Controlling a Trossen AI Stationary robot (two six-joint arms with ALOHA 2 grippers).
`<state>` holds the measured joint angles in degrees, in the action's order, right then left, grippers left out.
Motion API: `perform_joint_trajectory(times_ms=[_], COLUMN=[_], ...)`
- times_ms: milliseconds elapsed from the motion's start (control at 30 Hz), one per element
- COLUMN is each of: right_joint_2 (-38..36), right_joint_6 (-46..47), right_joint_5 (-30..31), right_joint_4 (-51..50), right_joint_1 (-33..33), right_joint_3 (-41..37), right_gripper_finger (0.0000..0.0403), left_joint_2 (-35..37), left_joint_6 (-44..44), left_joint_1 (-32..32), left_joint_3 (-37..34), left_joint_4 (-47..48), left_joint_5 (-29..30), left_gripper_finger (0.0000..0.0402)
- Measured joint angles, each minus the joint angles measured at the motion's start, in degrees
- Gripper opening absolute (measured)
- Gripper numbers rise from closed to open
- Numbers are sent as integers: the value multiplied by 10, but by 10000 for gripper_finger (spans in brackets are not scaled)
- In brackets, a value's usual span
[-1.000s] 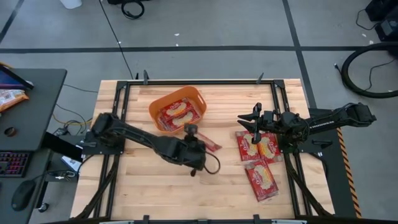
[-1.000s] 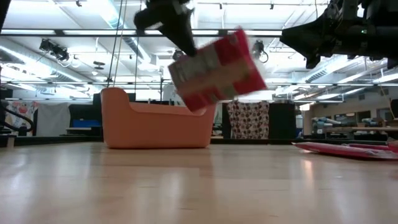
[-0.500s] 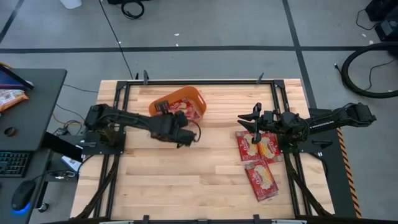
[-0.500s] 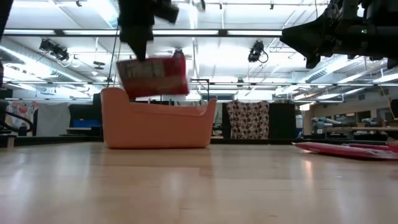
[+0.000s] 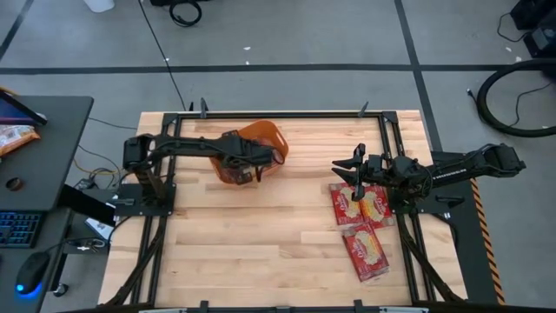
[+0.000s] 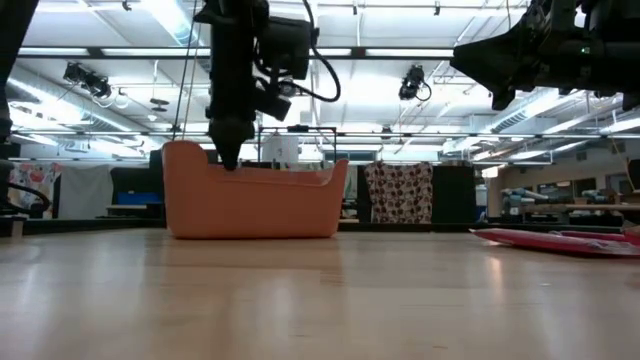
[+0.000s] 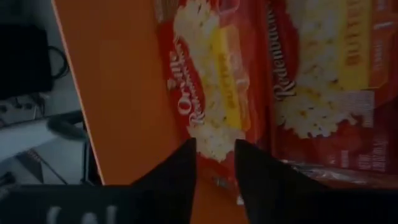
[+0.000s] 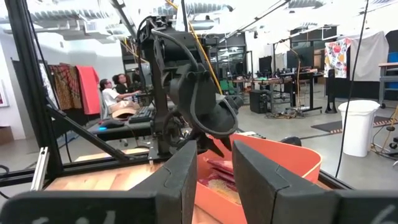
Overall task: Sort popcorn bags into baskets
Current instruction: Put the red popcorn bag into the orange bin, then adjust the red popcorn bags
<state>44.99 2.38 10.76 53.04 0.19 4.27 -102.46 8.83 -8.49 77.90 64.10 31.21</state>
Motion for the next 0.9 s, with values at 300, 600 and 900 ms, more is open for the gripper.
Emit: perform_joint_trajectory(times_ms=[300,600,900], right_joint_2=[0,7,101], right_joint_6=[9,6,5], right_joint_5=[-2,-38,-15], right_joint_4=[2,-44,-220], right_joint_1=[2,17,17], right_joint_3=[0,30,165], right_gripper_finger=[107,107,107], left_joint_2=[85,237,355], left_joint_6=[-113,-74,-65], left_joint_1=[47,57,81], left_joint_3=[-13,-201,-349], left_joint_4=[-192,-394,-650], left_joint_5=[-109,-216,-223], left_gripper_finger=[151,141,141])
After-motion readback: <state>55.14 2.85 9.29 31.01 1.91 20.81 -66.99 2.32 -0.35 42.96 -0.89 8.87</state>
